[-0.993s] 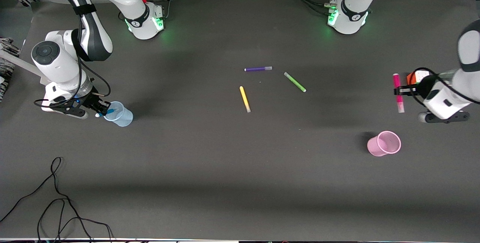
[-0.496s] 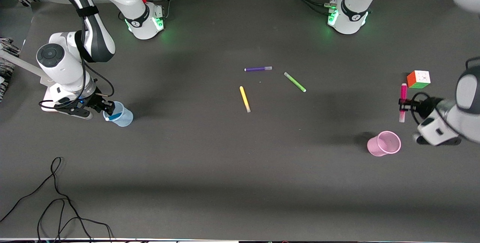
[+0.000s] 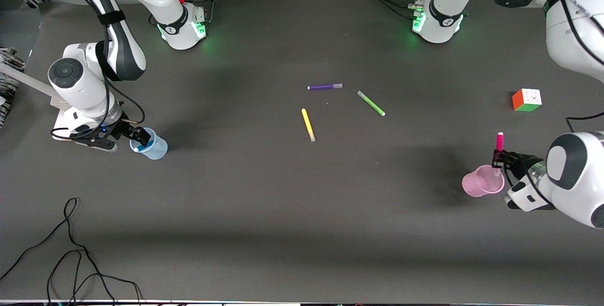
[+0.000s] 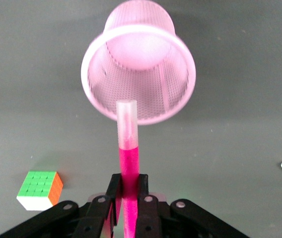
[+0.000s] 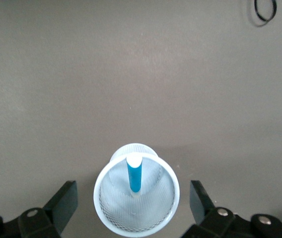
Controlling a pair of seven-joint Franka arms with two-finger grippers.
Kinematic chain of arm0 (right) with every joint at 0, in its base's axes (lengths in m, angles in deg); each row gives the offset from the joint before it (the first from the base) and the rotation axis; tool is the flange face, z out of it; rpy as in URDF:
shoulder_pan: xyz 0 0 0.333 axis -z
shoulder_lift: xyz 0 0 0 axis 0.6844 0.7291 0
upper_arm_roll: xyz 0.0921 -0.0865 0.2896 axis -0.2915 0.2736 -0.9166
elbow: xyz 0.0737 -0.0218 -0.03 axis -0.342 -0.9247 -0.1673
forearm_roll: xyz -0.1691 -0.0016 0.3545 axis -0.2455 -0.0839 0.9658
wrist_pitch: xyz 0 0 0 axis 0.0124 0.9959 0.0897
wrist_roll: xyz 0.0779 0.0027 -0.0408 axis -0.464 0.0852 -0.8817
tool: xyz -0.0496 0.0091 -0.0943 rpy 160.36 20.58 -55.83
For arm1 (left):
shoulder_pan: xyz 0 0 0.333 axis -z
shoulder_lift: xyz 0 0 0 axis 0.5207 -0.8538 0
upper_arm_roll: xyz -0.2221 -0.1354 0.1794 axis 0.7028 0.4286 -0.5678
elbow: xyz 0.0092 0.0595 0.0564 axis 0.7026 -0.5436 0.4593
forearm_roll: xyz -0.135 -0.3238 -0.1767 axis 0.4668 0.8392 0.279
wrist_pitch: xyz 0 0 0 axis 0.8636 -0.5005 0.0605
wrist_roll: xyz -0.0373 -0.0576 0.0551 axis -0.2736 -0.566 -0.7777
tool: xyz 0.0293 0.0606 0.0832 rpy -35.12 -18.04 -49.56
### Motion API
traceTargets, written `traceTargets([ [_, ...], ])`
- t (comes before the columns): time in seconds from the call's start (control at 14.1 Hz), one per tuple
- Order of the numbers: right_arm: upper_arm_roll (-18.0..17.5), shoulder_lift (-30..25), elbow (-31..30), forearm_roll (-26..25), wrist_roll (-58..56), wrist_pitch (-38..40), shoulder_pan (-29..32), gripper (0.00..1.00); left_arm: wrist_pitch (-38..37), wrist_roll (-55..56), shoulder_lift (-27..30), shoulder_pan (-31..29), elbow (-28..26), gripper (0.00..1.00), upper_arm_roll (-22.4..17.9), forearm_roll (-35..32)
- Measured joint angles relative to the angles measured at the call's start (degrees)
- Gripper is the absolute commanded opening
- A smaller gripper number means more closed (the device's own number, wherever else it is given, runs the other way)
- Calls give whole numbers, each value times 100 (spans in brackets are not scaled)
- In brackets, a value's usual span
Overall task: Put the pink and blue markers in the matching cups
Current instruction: 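Release the blue marker while the left gripper lowers the pink marker into the pink cup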
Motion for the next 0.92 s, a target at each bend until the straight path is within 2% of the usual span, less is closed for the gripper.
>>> traceTargets([
  [0.14,-1,-6,306,0,0,580,-6,100,209,18,-107,0,6,0,0,-14],
  [0.35,-6,-21,1122,112,0,1939,-180,100,458,25,-218,0,7,0,0,-18],
  [0.43,-9,-28,1396,241,0,2347,-268,100,523,26,-252,0,7,4,0,-18],
  [0.5,-12,-36,1652,359,0,2714,-335,100,568,26,-281,1,7,42,0,-19],
  [0.57,-16,-46,1871,452,-31,3045,-375,100,585,26,-293,1,7,87,0,-19],
  [0.64,-19,-71,2052,578,-184,3292,-392,100,590,26,-295,2,7,100,0,-19],
  [0.92,186,-519,2535,1050,-1181,4014,-390,100,587,26,-287,18,97,100,6,-19],
])
